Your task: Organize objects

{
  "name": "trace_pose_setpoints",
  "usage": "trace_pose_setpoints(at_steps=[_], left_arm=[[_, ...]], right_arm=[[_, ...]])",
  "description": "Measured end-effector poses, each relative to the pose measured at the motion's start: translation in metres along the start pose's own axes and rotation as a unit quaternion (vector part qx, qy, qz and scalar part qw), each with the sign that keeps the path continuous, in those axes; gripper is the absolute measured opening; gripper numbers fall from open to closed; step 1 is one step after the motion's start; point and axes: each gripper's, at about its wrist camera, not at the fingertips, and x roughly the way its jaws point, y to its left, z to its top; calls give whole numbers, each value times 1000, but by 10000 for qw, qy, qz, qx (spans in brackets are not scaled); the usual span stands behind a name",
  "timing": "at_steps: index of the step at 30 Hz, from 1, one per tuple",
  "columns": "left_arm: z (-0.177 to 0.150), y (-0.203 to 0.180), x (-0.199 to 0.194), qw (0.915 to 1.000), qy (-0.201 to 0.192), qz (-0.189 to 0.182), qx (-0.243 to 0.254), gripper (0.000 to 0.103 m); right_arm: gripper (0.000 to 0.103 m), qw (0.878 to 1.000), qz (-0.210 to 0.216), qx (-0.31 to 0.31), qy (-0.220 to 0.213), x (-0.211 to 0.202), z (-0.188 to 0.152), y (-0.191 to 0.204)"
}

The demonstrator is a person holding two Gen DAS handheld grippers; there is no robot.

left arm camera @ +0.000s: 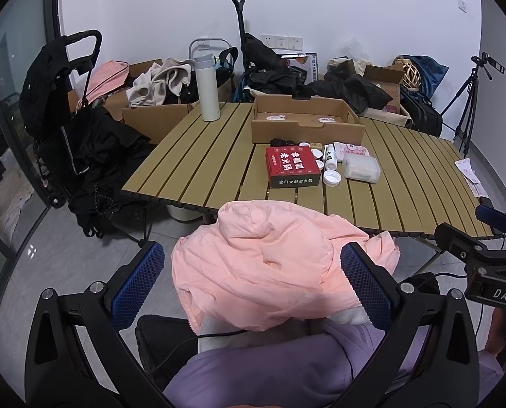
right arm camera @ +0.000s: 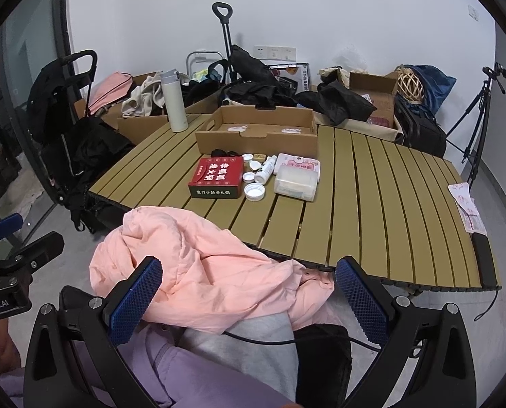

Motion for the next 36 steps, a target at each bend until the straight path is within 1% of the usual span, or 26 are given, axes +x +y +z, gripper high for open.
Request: trace_pose_setpoints(at_steps=[16,19,21,22,24,25,26,27,29,30,31,32,33,34,35,36], left_arm=[[2,0,1,10000,7,-37,-36,103],[4,4,7,9999,28,-13,-130,103],[4,7,16,9997,136,-9,-191,103],[3,8,19,9996,194,-42,-214,103],[-1,9,25,9992,279,-179,-203,103],[-2,8,26,9992,288,-200,-173,103],[-3,7,28,9993,314,-166,-133,103],[-4,5,31,9993,358,-126,-65,103],[-4,1,34,9988,456,-168,8,102],[-3,2,32,9988,444,-192,-10,101],[-3,3,28,9991,386,-177,-64,101],[-3,4,23,9993,284,-192,-131,101],[-4,6,21,9994,211,-226,-174,101],[-5,6,20,9994,193,-216,-215,103],[-6,6,21,9992,219,-188,-293,103],[-8,7,22,9984,240,-293,-415,103]], right_arm=[[103,10000,-21,-38,18,0,0,1],[103,9998,177,112,6,4,1,-4],[103,9988,364,324,3,12,-2,-13],[103,9977,501,435,138,18,-4,-18],[103,9902,1090,714,512,32,-9,-25],[103,9888,1131,767,605,37,-12,-26],[103,9897,1054,709,658,40,-13,-24],[103,9917,929,573,679,43,-14,-20],[102,9922,935,479,669,43,-13,-16],[99,9935,933,509,419,34,-10,-15],[92,9949,834,550,127,24,-9,-18],[94,9957,611,538,-446,6,-8,-20],[95,9919,349,391,-1161,-15,-9,-20],[101,9881,193,220,-1511,-24,-11,-18],[103,9876,132,88,-1559,-26,-12,-15],[103,9915,371,44,-1246,-21,-13,-12]])
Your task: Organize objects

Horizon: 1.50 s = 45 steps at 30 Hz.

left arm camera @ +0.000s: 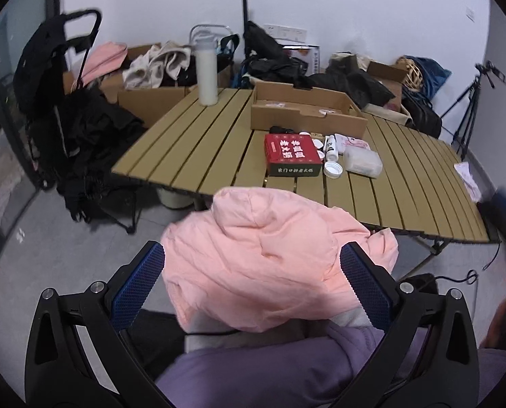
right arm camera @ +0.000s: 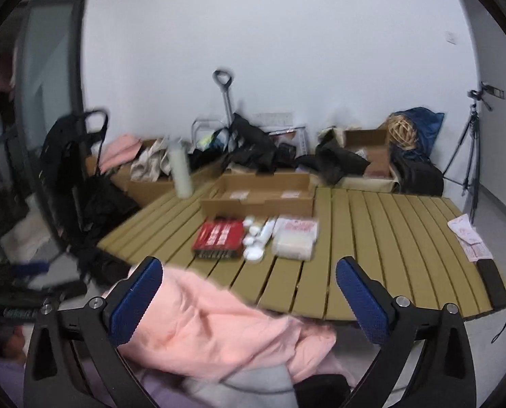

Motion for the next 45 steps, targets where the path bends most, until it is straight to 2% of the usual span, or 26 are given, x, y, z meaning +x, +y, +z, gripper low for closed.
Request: trace_pose_setpoints(at_steps=[2,3,4,6,9,10,11,15,17,18,21,23,26,27,28,31,35,38,41,45], left_arm=[[-7,-5,2,9995,-45,-323,-48,102],[-10,-9,1,9986,-69,-526,32,102],[-11,-12,0,9973,-84,-714,123,102],[-8,-17,4,9982,-70,-524,273,103],[3,-17,22,9991,128,-310,277,103],[7,-16,30,9989,224,-297,283,103],[13,-15,41,9986,322,-313,288,103],[52,-4,81,9994,159,-39,299,103],[84,4,122,9987,376,-207,262,103],[96,7,138,9980,488,-320,247,103],[132,1,195,9941,648,-654,572,101],[144,-4,227,9933,668,-660,674,91],[153,-4,278,9878,1057,-1074,381,75],[152,-2,294,9846,1229,-1220,260,65],[151,0,306,9819,1380,-1284,156,59],[139,4,331,9725,1778,-1499,-101,51],[131,15,332,9674,1665,-1857,-432,43],[132,13,321,9738,1524,-1650,-366,41],[138,7,291,9818,1173,-1489,-104,41],[156,8,244,9830,793,-1647,-148,41]], right_arm=[[103,9953,541,230,773,17,-9,4],[103,9925,568,405,1002,24,-16,7],[103,9910,415,459,1189,29,-22,11],[103,9866,358,461,1526,37,-29,20],[103,9839,571,617,1578,42,-29,18],[100,9837,505,567,1630,47,-28,15],[92,9837,470,577,1640,49,-29,11],[91,9802,323,791,1788,101,-13,-15],[91,9783,85,718,1939,137,-1,-26],[90,9784,234,780,1898,159,8,-33],[71,9777,538,639,1929,224,32,-35],[62,9754,669,511,2036,265,41,-27],[57,9714,744,432,2215,316,46,-19],[55,9681,795,436,2337,333,45,-16],[48,9644,869,439,2457,344,43,-14],[41,9556,969,447,2747,370,32,-10],[41,9522,1161,643,2750,378,26,-13],[37,9506,1183,566,2812,377,28,-9],[36,9526,1238,457,2740,358,36,-1],[36,9617,1282,405,2388,317,59,3]])
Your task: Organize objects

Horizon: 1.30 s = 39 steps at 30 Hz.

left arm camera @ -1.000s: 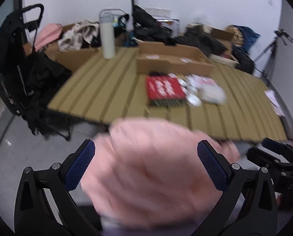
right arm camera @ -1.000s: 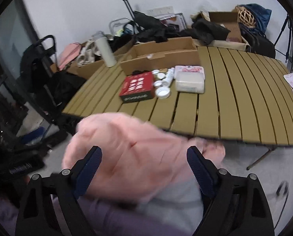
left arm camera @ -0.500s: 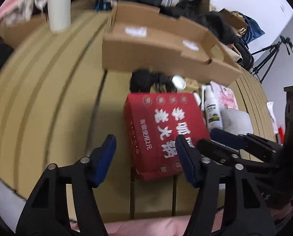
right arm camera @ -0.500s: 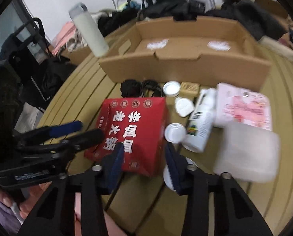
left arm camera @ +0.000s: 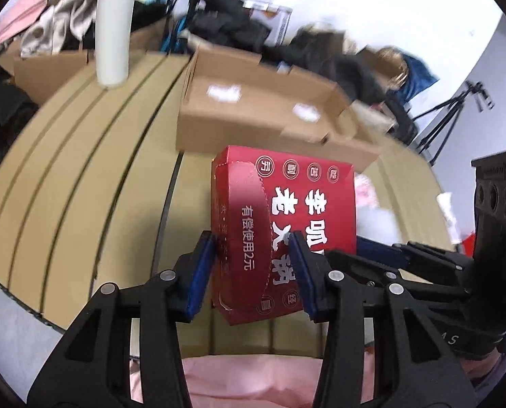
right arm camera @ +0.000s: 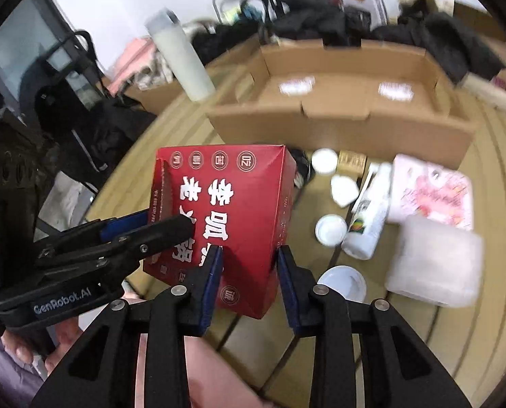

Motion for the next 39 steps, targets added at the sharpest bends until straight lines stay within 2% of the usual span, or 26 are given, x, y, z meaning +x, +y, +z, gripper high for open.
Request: trace_pose_setpoints(at_steps=[2,4,8,9,12,14,17,20,22,24,26,27,30,31,32,33,34,35,36,39], left_arm=[[14,-6,-18,9998,-185,-121,-3,41],[42,-14,-27,9991,-364,-187,91,41],[115,-19,-13,9986,-361,-354,142,41],[139,-13,1,9987,-262,-430,35,41],[177,3,42,9993,-115,-362,-37,41],[201,14,81,9997,99,-203,-92,41],[228,32,133,9992,296,248,-97,39],[233,53,169,9959,554,637,-325,39],[232,65,183,9947,690,638,-409,42],[229,68,183,9956,626,638,-281,42],[226,62,172,9974,491,516,-112,61],[225,57,162,9984,342,452,50,65],[225,43,135,9974,-2,593,418,79],[226,38,128,9963,-28,673,538,89],[227,35,119,9948,-46,800,636,103],[226,32,108,9932,-83,911,720,103],[225,33,100,9918,-99,1016,762,103],[221,32,90,9896,-98,1196,797,103],[213,31,74,9862,-114,1413,852,103],[192,31,31,9808,-260,1744,828,103]], right_arm=[[36,9998,64,-15,-183,-22,8,5],[36,9993,61,-66,-368,-39,23,9],[36,9977,-39,-241,-637,-56,84,8],[36,9977,-71,-220,-639,-52,99,3],[36,9988,91,100,-472,-24,147,-22],[36,9993,106,236,-269,6,172,-38],[36,9996,-180,219,-2,61,205,-54],[36,9987,-338,289,234,116,227,-73],[36,9975,-136,576,385,145,233,-90],[36,9965,-120,691,449,160,231,-100],[36,9964,-200,653,511,168,230,-104],[36,9966,-316,546,532,170,228,-106],[37,9982,-410,327,298,158,226,-105],[40,9983,-432,294,244,152,226,-104],[47,9985,-452,256,180,143,226,-103],[56,9986,-488,201,98,128,226,-101],[84,9986,-506,166,66,119,226,-99],[97,9986,-524,106,11,104,225,-99],[98,9982,-591,52,-66,88,224,-98],[98,9942,-1038,-81,-264,35,209,-104]])
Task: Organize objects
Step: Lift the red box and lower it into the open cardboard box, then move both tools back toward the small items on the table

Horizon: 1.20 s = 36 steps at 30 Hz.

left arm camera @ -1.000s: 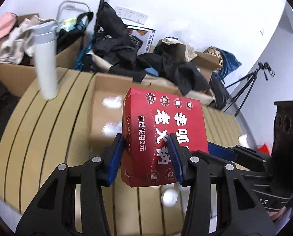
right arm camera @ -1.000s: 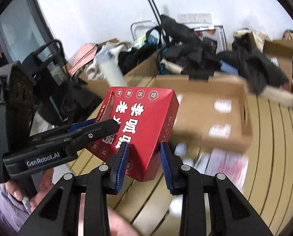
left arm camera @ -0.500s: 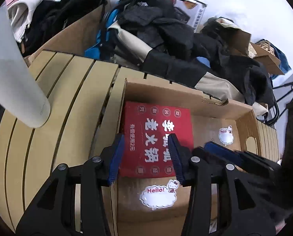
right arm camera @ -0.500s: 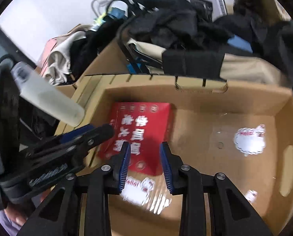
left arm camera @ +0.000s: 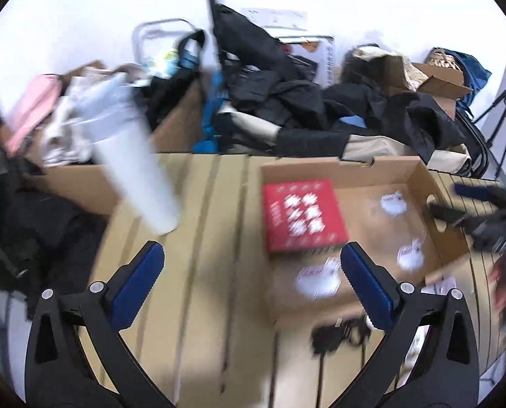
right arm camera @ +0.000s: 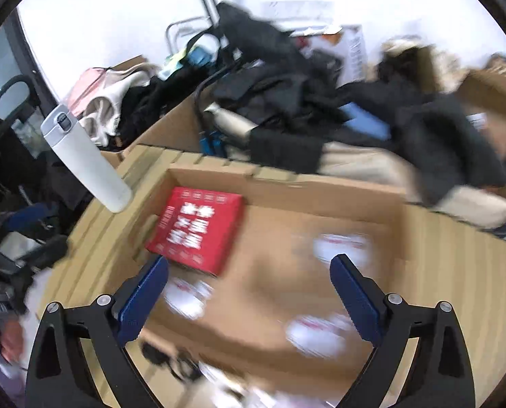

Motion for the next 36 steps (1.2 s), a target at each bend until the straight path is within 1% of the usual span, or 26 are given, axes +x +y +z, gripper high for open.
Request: trace_pose_setpoints(at_steps=[3,6,8,9,11,12,13,14,15,16,17,18,19,20,21,22,23,24,25,26,27,29,30,32,35,36], left_arm=[[-23,9,-56,9992,-265,287,-127,103],[-35,12,-110,9961,-466,707,-235,103],[-33,15,-139,9946,-571,800,-340,103],[-31,15,-157,9936,-610,872,-372,103],[-32,10,-184,9924,-656,971,-371,103],[-37,4,-197,9932,-676,901,-287,103],[-44,0,-205,9940,-705,809,-215,103],[-54,-5,-212,9949,-754,657,-137,103],[-69,-10,-220,9952,-829,503,-124,103],[-82,-13,-225,9949,-916,400,-153,103],[-103,-16,-232,9931,-1110,300,-246,103],[-119,-19,-237,9911,-1256,252,-350,103],[-136,-21,-239,9888,-1405,147,-477,103],[-166,-21,-242,9842,-1598,-94,-758,103],[-188,-21,-246,9803,-1696,-203,-996,103],[-210,-22,-248,9767,-1756,-283,-1199,103],[-239,-25,-246,9738,-1773,-345,-1386,103],[-255,-29,-245,9751,-1686,-334,-1401,103],[-274,-37,-237,9801,-1451,-289,-1322,103],[-283,-45,-233,9840,-1307,-265,-1185,103],[-295,-55,-223,9893,-1096,-175,-942,103],[-301,-69,-204,9953,-678,0,-689,103],[-301,-76,-195,9968,-500,119,-613,103],[-302,-81,-191,9962,-465,402,-619,103],[-300,-82,-190,9958,-548,249,-691,103],[-297,-82,-188,9962,-490,184,-697,103]], right_arm=[[98,9997,-183,116,-150,-53,-19,-17],[98,9986,8,333,-414,-115,-40,-24],[98,9980,70,441,-443,-149,-44,-19],[98,9976,41,437,-542,-176,-45,-13],[100,9941,-203,467,-957,-216,-47,-4],[103,9891,-365,507,-1335,-242,-53,3],[103,9808,-435,566,-1815,-263,-66,10],[103,9740,-449,631,-2130,-273,-79,13],[103,9728,-398,478,-2232,-278,-104,21],[103,9781,-385,245,-2030,-275,-114,26],[103,9840,-466,-56,-1718,-269,-127,34],[103,9847,-679,-211,-1588,-264,-145,39],[103,9830,-817,-226,-1629,-264,-161,40],[103,9822,-757,-219,-1702,-265,-181,41],[103,9823,-608,-174,-1761,-266,-206,42],[103,9813,-627,-121,-1817,-267,-220,42],[103,9786,-764,-62,-1911,-267,-245,47],[103,9769,-942,-95,-1918,-263,-263,52],[103,9764,-1032,-143,-1894,-262,-277,55],[103,9777,-1054,-178,-1809,-256,-292,59],[103,9819,-913,-123,-1655,-245,-309,63],[103,9900,-351,-156,-1357,-228,-322,69],[103,9917,-327,-286,-1209,-219,-323,73],[103,9912,-419,-409,-1184,-212,-325,81],[103,9930,-189,-310,-1127,-208,-326,84],[103,9937,-165,-315,-1067,-204,-328,84]])
